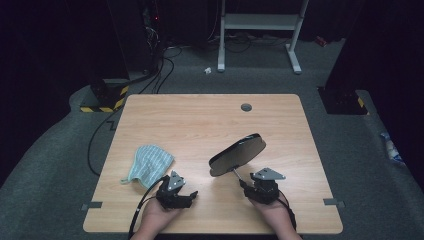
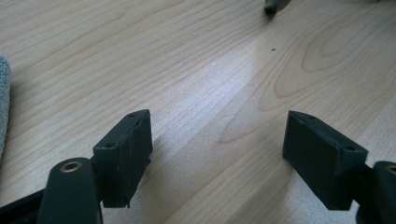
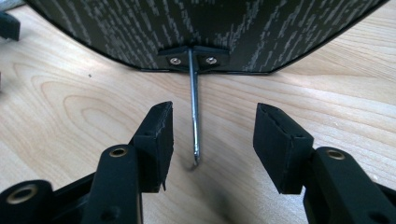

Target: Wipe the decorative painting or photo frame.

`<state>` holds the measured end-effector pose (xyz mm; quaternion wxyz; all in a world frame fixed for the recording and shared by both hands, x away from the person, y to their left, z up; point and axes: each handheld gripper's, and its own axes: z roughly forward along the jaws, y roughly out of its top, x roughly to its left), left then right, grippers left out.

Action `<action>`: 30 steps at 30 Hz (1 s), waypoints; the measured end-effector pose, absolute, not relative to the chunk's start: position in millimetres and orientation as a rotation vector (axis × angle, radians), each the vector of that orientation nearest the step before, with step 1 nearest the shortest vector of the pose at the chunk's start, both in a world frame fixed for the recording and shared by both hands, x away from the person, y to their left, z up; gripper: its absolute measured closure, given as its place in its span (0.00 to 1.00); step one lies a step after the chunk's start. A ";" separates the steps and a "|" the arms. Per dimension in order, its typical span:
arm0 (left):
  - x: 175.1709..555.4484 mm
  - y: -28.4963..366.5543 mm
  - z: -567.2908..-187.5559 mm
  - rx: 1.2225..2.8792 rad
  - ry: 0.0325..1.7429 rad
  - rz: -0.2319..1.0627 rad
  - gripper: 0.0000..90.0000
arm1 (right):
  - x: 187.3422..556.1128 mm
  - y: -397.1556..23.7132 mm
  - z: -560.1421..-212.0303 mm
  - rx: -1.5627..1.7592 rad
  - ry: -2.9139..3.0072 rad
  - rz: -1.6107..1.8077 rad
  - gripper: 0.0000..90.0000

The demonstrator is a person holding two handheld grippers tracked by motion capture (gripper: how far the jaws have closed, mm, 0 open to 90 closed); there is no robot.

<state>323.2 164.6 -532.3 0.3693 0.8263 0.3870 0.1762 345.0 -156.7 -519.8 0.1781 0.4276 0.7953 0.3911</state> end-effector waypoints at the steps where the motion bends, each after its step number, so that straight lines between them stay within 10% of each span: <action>1: 323.2 164.6 -532.3 2.121 0.993 0.452 0.27 | 345.0 -156.7 -519.8 1.209 2.250 1.106 0.53; 30: 323.0 165.0 -532.2 2.121 0.993 0.454 0.28 | 343.9 -155.5 -526.5 1.213 2.301 1.039 0.76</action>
